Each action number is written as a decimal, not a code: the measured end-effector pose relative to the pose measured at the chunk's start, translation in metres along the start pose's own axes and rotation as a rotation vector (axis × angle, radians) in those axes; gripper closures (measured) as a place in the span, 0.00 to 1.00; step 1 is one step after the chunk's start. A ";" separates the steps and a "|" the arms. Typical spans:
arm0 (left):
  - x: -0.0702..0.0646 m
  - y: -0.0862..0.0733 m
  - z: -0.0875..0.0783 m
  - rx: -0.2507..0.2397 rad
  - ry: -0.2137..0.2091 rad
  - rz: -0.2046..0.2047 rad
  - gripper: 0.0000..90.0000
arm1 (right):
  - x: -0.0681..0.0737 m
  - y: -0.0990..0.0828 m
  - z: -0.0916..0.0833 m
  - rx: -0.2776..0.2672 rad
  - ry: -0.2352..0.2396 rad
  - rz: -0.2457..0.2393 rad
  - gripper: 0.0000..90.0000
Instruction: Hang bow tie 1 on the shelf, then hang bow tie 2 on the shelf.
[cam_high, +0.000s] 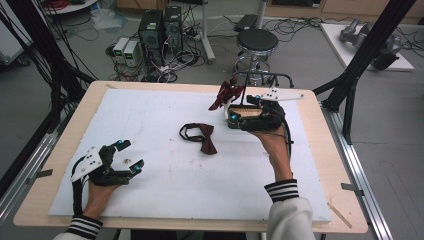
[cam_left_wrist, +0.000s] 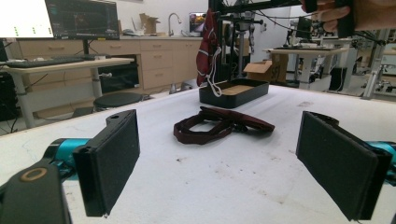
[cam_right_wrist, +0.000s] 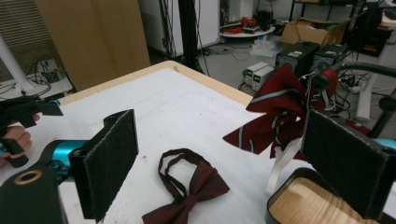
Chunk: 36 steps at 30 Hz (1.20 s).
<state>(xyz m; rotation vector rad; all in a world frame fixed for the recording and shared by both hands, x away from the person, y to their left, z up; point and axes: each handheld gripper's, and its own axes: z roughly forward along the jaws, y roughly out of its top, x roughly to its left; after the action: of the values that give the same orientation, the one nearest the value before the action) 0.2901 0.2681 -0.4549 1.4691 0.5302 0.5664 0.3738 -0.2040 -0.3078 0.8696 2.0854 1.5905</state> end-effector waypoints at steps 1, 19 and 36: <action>0.000 0.000 0.000 0.000 0.000 0.000 0.16 | 0.001 -0.002 -0.002 -0.002 -0.004 -0.003 0.11; 0.000 0.000 -0.002 0.003 0.033 0.011 0.16 | 0.016 -0.048 -0.031 -0.043 -0.067 0.007 0.11; 0.001 0.000 -0.002 0.000 0.043 0.004 0.16 | 0.028 -0.072 -0.037 -0.064 -0.099 -0.019 0.11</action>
<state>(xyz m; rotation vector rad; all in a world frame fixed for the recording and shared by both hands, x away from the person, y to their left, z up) 0.2889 0.2702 -0.4548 1.4603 0.5615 0.6023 0.3122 -0.2244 -0.3638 0.8852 1.9582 1.5629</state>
